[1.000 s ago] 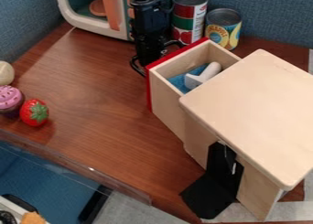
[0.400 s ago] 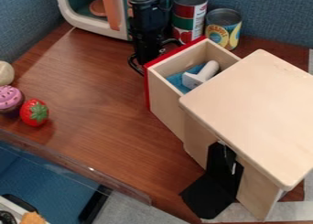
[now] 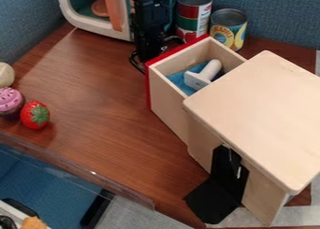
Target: Open the drawer
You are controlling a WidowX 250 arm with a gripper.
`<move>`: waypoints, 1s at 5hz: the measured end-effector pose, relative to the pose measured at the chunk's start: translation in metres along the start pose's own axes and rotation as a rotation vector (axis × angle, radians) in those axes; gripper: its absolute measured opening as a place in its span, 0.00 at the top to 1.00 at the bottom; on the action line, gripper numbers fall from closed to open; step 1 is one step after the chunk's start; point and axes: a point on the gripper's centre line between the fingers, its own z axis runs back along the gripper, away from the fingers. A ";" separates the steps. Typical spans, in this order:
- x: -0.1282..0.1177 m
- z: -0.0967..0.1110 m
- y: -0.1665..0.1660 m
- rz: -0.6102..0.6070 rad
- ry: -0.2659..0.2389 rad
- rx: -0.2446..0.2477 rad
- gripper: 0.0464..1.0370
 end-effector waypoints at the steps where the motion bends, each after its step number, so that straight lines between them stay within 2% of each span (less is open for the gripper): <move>1: -0.005 0.003 0.007 0.021 -0.004 0.004 0.91; 2: -0.006 0.003 0.009 0.026 -0.003 0.006 0.91; 3: -0.008 -0.005 0.012 0.028 0.023 -0.007 0.91; 5: -0.009 -0.006 0.013 0.012 0.050 -0.011 0.88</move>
